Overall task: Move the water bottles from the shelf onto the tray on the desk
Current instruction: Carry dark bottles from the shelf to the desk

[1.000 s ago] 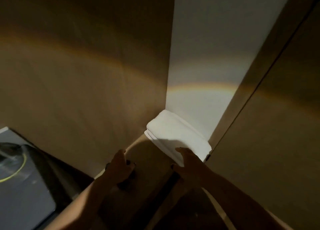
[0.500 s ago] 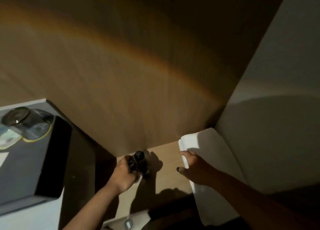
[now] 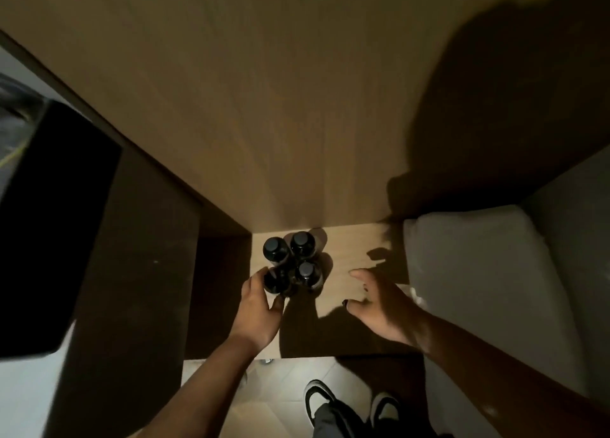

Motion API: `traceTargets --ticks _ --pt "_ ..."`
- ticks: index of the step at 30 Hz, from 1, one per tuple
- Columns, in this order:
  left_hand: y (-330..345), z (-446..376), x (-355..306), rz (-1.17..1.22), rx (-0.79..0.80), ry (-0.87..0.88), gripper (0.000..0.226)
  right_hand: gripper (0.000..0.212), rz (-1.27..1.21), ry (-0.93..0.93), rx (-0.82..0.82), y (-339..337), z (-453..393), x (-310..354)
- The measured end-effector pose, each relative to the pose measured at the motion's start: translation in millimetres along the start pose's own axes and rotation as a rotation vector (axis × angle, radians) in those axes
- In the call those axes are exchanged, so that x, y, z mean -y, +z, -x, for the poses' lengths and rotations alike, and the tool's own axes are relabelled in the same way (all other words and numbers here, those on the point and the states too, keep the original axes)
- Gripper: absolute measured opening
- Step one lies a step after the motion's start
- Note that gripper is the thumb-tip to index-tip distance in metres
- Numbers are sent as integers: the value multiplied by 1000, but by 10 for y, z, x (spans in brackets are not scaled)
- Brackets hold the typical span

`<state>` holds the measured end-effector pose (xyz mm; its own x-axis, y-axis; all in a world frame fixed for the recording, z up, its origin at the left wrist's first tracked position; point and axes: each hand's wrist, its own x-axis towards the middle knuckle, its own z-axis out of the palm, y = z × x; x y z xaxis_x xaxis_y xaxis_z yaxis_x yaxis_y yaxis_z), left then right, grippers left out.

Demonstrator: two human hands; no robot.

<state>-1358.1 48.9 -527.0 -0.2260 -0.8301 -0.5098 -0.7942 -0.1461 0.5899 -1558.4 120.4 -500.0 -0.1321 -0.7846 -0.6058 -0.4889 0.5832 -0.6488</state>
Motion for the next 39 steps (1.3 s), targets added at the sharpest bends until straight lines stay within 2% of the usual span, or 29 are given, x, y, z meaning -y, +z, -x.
traceTargets --ticks 6,8,9,11,13,15,16,19,21,23,25,27,29,31,33,34,37,39 --pt "413 -554 484 85 -145 50 57 61 36 -43 -67 562 -543 -307" --pt "530 -692 649 113 -161 100 52 59 269 -111 -220 748 -618 -405" --pt "584 -758 729 136 -167 128 49 55 399 -159 -356 890 -698 -528" --pt "674 -854 864 173 -186 175 40 43 392 -268 -519 1214 -860 -863" --pt "721 -896 955 185 -224 206 34 34 279 -212 -477 1412 -949 -1061" --pt "720 -865 1005 215 -263 207 31 22 152 -239 -386 1528 -985 -1174" --pt "698 -821 1017 240 -275 195 31 26 94 -196 -343 1494 -994 -1114" --pt "566 -634 1002 289 -285 187 30 71 5 -27 -297 1377 -949 -958" --pt "448 -479 950 311 -261 213 27 80 -26 -49 -368 1350 -876 -838" --pt "336 -337 873 344 -230 253 24 92 184 -173 -348 1309 -751 -666" --pt "263 -232 796 380 -211 305 21 100 142 -248 -235 1274 -656 -536" --pt "250 -164 721 424 -185 343 25 106 -67 -314 -96 1268 -637 -437" --pt "294 -137 669 475 -144 346 29 113 -149 -277 55 1313 -675 -421" --pt "395 -136 662 514 -106 326 29 108 -172 -162 66 1453 -719 -478" --pt "506 -151 677 505 -80 326 29 89 -179 -93 -49 1581 -699 -549" --pt "549 -155 673 493 -59 326 29 83 -193 -128 -97 1646 -687 -616" --pt "628 -195 677 453 1 319 33 70 -280 -151 -19 1606 -625 -782" --pt "672 -231 700 452 -17 298 38 57 -310 -140 4 1446 -606 -860"
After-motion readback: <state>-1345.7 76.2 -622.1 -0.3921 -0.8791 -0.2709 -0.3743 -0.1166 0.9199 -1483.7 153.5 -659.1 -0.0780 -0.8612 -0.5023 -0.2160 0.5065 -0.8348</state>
